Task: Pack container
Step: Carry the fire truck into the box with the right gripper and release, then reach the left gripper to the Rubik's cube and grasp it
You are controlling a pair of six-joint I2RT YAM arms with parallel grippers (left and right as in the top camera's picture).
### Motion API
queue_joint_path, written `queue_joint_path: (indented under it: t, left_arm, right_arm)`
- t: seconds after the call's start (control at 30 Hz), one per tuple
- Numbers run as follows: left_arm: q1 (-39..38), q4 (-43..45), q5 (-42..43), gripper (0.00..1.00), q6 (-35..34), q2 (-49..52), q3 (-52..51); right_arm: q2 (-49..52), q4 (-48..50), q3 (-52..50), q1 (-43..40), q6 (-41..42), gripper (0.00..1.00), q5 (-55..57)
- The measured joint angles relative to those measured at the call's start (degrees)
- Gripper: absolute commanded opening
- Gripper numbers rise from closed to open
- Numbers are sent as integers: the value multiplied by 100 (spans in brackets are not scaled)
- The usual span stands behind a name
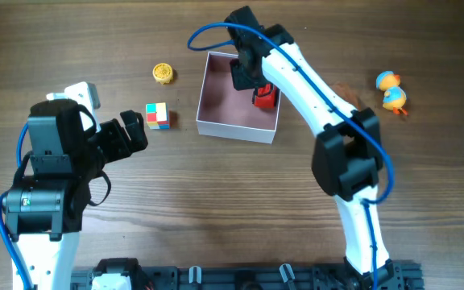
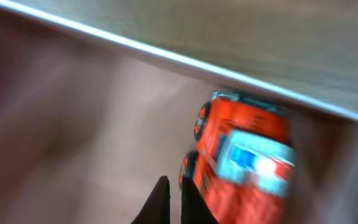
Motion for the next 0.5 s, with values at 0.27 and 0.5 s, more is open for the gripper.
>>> queue_joint_path:
  t: [0.27, 0.5]
  left_arm:
    - [-2, 155, 0, 100, 50, -396, 103]
    - [-289, -577, -24, 100, 109, 1366, 1746]
  right_arm:
    - [-3119, -1429, 168, -1567, 859, 35, 350]
    - [-3244, -2557, 144, -2726, 584, 38, -671]
